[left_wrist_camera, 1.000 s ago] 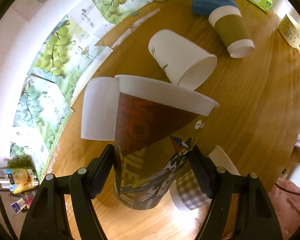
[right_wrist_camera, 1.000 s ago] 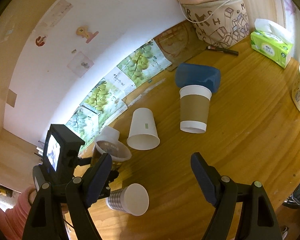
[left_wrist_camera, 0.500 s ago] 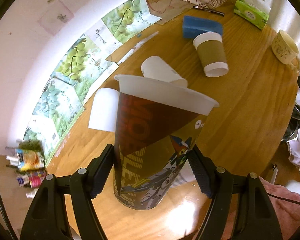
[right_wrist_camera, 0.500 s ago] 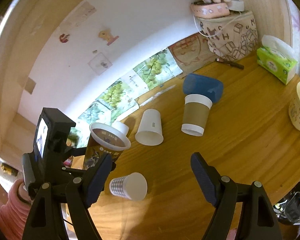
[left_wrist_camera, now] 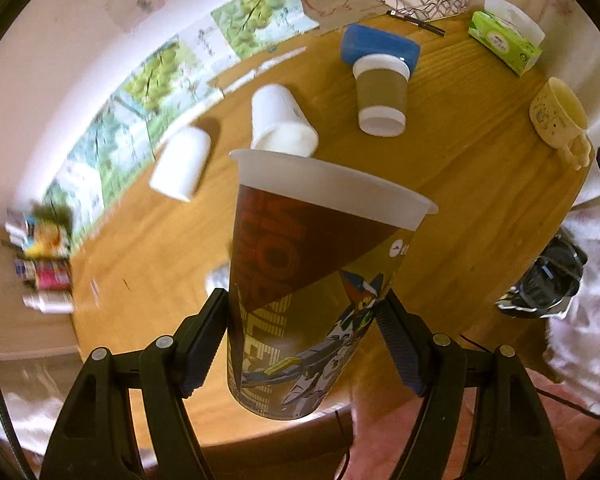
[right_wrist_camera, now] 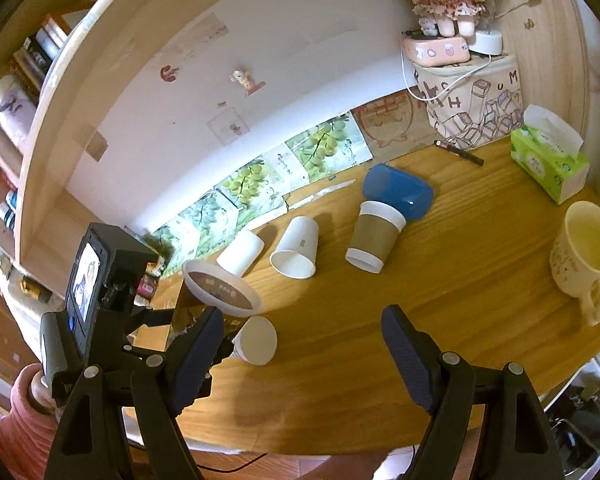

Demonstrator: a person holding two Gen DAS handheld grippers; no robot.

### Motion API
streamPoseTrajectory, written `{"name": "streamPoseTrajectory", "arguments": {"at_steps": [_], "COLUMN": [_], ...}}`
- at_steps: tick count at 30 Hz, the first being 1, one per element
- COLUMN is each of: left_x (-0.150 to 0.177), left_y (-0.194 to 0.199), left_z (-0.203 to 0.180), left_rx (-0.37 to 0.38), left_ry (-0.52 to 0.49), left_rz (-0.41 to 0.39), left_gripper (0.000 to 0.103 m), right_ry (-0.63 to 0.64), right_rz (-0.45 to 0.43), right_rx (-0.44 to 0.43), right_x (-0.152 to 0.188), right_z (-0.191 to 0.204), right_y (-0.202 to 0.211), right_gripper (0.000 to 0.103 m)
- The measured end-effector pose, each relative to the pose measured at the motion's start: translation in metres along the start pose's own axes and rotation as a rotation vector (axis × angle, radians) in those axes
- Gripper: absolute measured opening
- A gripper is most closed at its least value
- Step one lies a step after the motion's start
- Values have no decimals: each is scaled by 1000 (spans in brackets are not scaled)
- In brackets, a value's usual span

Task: Flip cup upright
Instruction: 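Lift the brown printed cup with the right gripper and rotate it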

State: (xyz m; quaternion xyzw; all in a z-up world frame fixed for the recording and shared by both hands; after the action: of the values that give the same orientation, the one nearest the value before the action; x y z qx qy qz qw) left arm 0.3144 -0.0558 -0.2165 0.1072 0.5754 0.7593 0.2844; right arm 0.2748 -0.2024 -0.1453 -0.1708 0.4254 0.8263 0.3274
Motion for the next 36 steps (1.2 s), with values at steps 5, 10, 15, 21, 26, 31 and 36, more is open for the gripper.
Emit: {"name": "streamPoseTrajectory", "arguments": {"at_steps": [5, 10, 15, 21, 26, 31, 36], "left_x": [15, 26, 29, 39, 45, 48, 45], "left_y": [-1, -7, -11, -30, -46, -58, -67], "left_z": [-16, -27, -36, -50, -66, -75, -79], "left_rx": [39, 83, 142, 198, 251, 267, 258], "left_ry": [103, 209, 321, 436, 505, 549, 569], "left_rz": [35, 69, 71, 122, 159, 186, 201], "left_gripper": [77, 77, 77, 77, 77, 77, 77], "right_ry": [30, 58, 71, 100, 128, 140, 136], "right_rz": [37, 94, 174, 272, 349, 437, 498], "right_rx": [-3, -2, -26, -30, -16, -5, 0], "right_x": [11, 26, 41, 54, 65, 79, 87], "right_z": [-8, -15, -21, -23, -30, -40, -51], "right_y": [9, 11, 8, 8, 7, 1, -9], "right_gripper": [82, 82, 82, 82, 82, 82, 82]}}
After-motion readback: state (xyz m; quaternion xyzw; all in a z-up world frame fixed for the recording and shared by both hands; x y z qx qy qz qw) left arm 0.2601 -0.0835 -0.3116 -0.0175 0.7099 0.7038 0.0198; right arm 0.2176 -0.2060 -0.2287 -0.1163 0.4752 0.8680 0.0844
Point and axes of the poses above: each gripper's, at about its wrist camera, not at the fingertips, and y roughly against the way its jaws point, z to its left, x to its underside, the point moved 9 cm from there along -y, roughly the way its jaws point, and after that the axes turned 8 degrees about -x, right-handed, at the moved point
